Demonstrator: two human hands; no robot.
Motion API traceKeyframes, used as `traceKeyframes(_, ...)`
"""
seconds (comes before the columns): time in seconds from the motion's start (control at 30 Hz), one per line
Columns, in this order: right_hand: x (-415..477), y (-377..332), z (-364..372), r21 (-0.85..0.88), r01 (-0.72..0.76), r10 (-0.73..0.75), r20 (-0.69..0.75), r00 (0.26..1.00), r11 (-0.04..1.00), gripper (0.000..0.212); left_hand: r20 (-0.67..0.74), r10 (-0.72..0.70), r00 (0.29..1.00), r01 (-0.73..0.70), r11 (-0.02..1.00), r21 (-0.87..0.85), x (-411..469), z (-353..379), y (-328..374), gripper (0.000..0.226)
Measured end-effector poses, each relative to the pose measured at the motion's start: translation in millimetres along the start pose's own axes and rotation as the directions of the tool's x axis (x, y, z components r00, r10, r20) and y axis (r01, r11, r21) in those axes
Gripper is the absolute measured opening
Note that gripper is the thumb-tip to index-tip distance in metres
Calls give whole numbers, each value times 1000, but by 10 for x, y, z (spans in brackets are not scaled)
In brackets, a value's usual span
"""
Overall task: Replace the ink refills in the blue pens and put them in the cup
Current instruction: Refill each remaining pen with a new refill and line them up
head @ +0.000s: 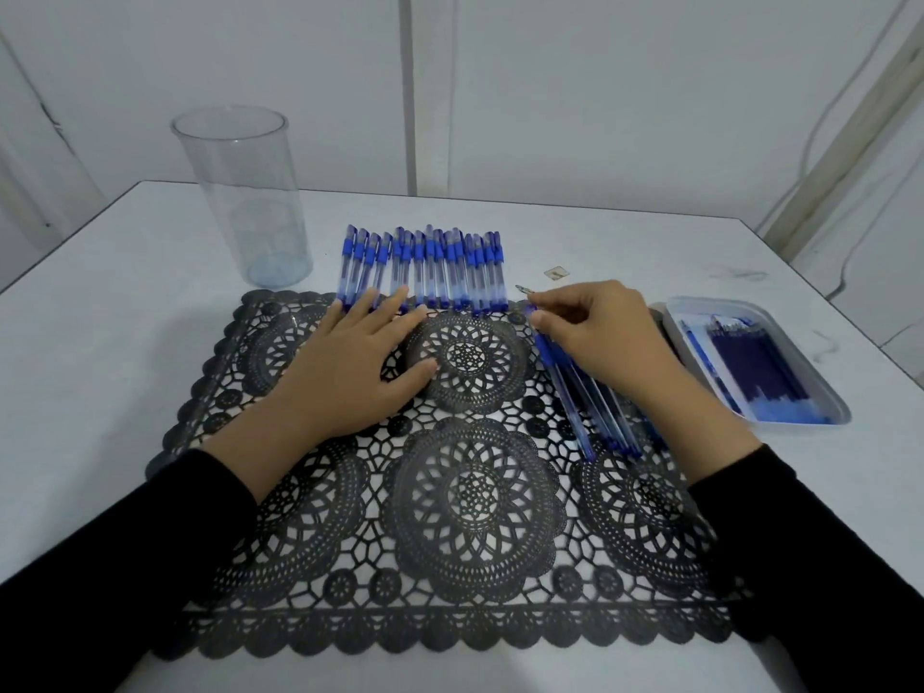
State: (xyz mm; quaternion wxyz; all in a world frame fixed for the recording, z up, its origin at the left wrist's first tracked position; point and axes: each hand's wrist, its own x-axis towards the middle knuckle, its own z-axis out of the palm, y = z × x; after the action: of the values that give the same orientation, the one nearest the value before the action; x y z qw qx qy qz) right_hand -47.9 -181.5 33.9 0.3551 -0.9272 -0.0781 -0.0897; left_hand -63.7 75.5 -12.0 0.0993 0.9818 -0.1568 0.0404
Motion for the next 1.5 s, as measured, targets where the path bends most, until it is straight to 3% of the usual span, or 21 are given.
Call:
traceKeyframes(0.2,-40,5,172,-206,107,-106,16,994,973,27,70,-43,997,40,998,53,17,2,-1,99)
traceKeyframes(0.4,-40,28,196,-263,165,-162,33,986,951,25,81,-48,996,45,998,49,27,-1,-4,98)
traceKeyframes(0.6,106,34,114,-220,140,-146,-14,989,965,23,7,-4,1000,4,1000,14,173,-72,78,87)
traceKeyframes(0.8,555,46,179,-130,42,-42,1,999,991,29,-73,-23,997,15,994,-108,650,-54,203,58)
traceKeyframes(1.1,911,88,340,-135,24,-9,108,994,991,28,-1,-107,994,107,994,-23,877,112,210,60)
traceKeyframes(1.5,995,59,428,-99,-43,44,4,999,994,9,-60,-92,994,92,996,-5,873,147,204,59)
